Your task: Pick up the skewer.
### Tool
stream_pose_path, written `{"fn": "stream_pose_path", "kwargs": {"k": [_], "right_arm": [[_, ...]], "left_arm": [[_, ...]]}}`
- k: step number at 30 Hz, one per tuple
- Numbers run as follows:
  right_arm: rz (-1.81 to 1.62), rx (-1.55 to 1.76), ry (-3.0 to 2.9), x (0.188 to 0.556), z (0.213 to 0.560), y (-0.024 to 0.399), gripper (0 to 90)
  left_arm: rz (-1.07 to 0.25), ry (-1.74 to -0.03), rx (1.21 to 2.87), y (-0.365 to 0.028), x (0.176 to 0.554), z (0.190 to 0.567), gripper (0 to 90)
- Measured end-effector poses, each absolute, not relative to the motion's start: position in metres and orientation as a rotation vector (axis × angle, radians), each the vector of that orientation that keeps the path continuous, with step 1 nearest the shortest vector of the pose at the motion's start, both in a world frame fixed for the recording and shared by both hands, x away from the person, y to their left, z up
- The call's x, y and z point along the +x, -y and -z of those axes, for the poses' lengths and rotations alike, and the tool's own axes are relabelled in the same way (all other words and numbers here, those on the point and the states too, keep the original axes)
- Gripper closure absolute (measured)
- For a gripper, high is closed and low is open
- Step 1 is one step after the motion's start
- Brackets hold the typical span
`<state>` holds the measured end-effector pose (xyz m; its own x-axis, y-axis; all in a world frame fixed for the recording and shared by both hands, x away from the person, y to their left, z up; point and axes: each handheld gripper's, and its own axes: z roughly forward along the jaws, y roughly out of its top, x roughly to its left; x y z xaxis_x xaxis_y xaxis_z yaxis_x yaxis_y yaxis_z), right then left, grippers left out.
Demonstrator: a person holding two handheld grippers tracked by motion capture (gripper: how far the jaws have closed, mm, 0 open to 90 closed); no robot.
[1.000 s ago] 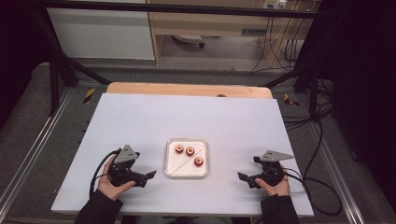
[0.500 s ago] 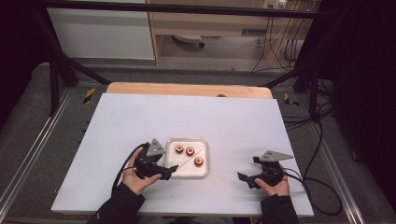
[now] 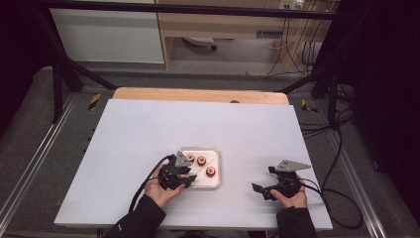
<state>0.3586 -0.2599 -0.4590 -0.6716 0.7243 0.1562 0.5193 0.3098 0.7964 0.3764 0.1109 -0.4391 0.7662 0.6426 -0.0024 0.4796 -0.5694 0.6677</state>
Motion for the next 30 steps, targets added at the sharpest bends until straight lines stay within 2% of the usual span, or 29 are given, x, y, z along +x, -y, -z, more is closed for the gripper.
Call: {"fn": "stream_pose_path", "kwargs": {"k": [4, 13, 14, 19, 30], "right_arm": [[-1.297, 1.138, -2.341, 0.3581, 0.4585, 0.2601, 1.2], [-1.302, 1.14, -2.342, 0.3582, 0.4586, 0.2597, 1.3], [-1.304, 1.139, -2.342, 0.3583, 0.4586, 0.2595, 1.2], [-1.307, 1.138, -2.342, 0.3582, 0.4586, 0.2596, 1.2], [-1.305, 1.138, -2.34, 0.3579, 0.4583, 0.2596, 1.2]], "left_arm": [[-0.315, -0.837, 2.267, -0.1107, 0.3752, 0.4418, 76.0], [-0.35, -0.865, 2.235, -0.1099, 0.3728, 0.4457, 81.8], [-0.357, -0.868, 2.233, -0.1098, 0.3725, 0.4459, 84.9], [-0.356, -0.881, 2.216, -0.1115, 0.3723, 0.4469, 88.1], [-0.319, -0.848, 2.157, -0.1191, 0.3709, 0.4413, 88.5]]}}
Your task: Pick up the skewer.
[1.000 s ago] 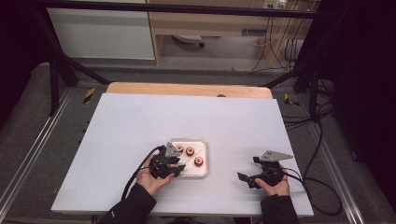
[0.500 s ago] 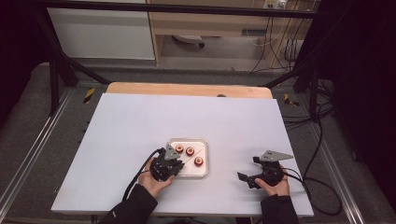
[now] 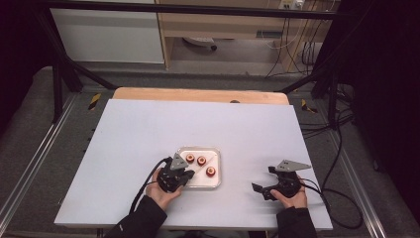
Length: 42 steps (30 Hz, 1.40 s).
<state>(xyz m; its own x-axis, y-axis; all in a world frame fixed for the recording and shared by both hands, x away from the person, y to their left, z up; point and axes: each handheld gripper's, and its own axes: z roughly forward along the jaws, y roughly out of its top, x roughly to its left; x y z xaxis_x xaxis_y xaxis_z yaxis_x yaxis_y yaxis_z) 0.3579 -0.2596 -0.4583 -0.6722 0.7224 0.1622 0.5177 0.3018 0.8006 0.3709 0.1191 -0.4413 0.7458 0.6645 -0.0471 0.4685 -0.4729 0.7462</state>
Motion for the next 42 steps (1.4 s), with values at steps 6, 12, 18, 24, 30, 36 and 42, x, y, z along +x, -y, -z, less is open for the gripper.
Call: {"fn": "stream_pose_path", "kwargs": {"k": [6, 12, 18, 24, 30, 36, 42], "right_arm": [[-1.287, 1.092, -2.343, 0.357, 0.455, 0.258, 0.7], [-1.187, 1.051, -2.338, 0.356, 0.448, 0.245, 0.6], [-1.034, 0.892, -2.364, 0.355, 0.439, 0.227, 1.7], [-0.957, 0.713, -2.372, 0.352, 0.424, 0.206, 7.3], [-0.867, 0.52, -2.393, 0.348, 0.412, 0.188, 15.5], [-0.799, 0.334, -2.393, 0.344, 0.409, 0.179, 24.7], [-0.705, 0.097, -2.379, 0.341, 0.41, 0.175, 41.8]], "left_arm": [[-0.307, -0.792, 2.14, -0.125, 0.366, 0.425, 88.5], [-0.296, -0.747, 2.158, -0.125, 0.363, 0.415, 88.5], [-0.277, -0.696, 2.214, -0.119, 0.364, 0.405, 88.5], [-0.259, -0.648, 2.275, -0.107, 0.368, 0.398, 88.5], [-0.234, -0.573, 2.342, -0.085, 0.369, 0.39, 88.5], [-0.204, -0.509, 2.389, -0.065, 0.37, 0.385, 88.5], [-0.193, -0.464, 2.417, -0.046, 0.367, 0.385, 88.5]]}}
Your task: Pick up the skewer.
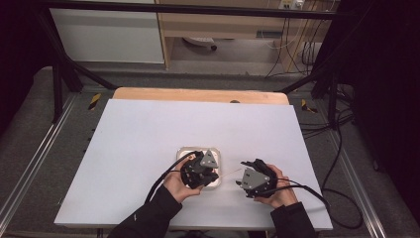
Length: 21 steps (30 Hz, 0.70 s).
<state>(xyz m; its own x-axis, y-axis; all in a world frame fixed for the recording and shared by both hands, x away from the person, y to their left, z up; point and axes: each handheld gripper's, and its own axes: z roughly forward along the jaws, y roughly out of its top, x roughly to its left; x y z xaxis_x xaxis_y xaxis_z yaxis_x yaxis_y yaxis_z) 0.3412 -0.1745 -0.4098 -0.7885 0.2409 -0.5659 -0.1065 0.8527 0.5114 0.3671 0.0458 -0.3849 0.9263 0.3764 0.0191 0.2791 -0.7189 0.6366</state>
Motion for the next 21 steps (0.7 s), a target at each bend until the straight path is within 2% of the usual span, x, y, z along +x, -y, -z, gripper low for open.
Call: {"fn": "stream_pose_path", "kwargs": {"k": [12, 14, 16, 21], "right_arm": [[-0.503, -0.241, -2.352, 0.339, 0.42, 0.169, 70.3], [-0.499, -0.262, -2.341, 0.339, 0.421, 0.17, 72.4], [-0.503, -0.289, -2.328, 0.338, 0.422, 0.17, 79.3], [-0.479, -0.346, -2.316, 0.338, 0.423, 0.169, 87.2]], "left_arm": [[-0.171, -0.406, 2.424, -0.023, 0.363, 0.386, 88.6], [-0.168, -0.401, 2.425, -0.022, 0.363, 0.387, 88.5], [-0.163, -0.401, 2.426, -0.022, 0.363, 0.388, 88.5], [-0.152, -0.403, 2.428, -0.024, 0.364, 0.39, 88.5]]}}
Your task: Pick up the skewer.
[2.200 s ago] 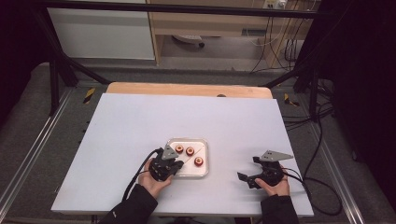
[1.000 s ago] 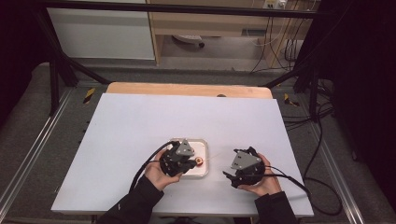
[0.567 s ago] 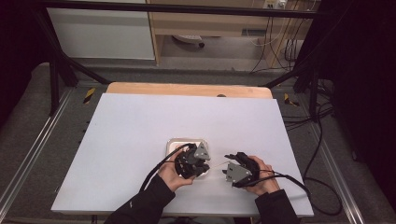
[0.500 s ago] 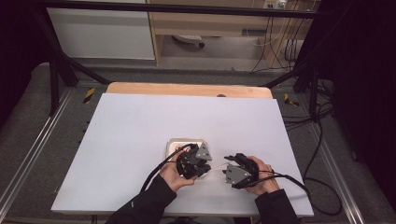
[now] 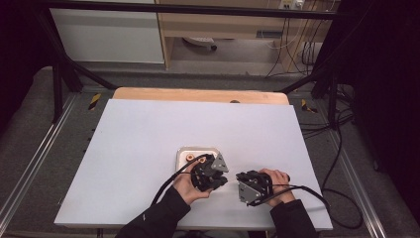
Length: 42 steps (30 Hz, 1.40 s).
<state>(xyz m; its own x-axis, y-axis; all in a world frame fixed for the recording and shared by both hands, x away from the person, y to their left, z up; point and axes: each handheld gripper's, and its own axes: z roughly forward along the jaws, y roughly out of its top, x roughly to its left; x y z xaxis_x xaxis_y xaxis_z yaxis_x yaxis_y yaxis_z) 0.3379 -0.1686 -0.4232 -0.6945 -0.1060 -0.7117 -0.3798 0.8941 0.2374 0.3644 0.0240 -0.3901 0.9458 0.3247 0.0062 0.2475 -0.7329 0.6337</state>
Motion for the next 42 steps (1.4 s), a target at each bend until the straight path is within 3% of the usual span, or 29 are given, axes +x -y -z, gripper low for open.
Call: {"fn": "stream_pose_path", "kwargs": {"k": [7, 9, 10, 27, 40, 42], "right_arm": [[-0.441, -0.382, -2.309, 0.336, 0.424, 0.167, 89.3], [-0.407, -0.387, -2.299, 0.336, 0.423, 0.166, 89.3], [-0.384, -0.394, -2.292, 0.336, 0.423, 0.166, 89.3], [-0.191, -0.605, -2.175, 0.333, 0.414, 0.141, 89.3], [-0.209, -0.622, -2.149, 0.332, 0.416, 0.138, 87.3], [-0.221, -0.532, -2.163, 0.334, 0.415, 0.139, 74.3]], "left_arm": [[-0.14, -0.437, 2.424, -0.026, 0.368, 0.39, 86.1], [-0.131, -0.465, 2.437, -0.026, 0.37, 0.39, 71.2], [-0.119, -0.476, 2.46, -0.025, 0.371, 0.39, 69.1], [-0.078, -0.506, 2.616, -0.02, 0.378, 0.395, 86.0], [-0.103, -0.514, 2.651, -0.021, 0.376, 0.396, 88.6], [-0.114, -0.523, 2.647, -0.023, 0.375, 0.396, 88.6]]}}
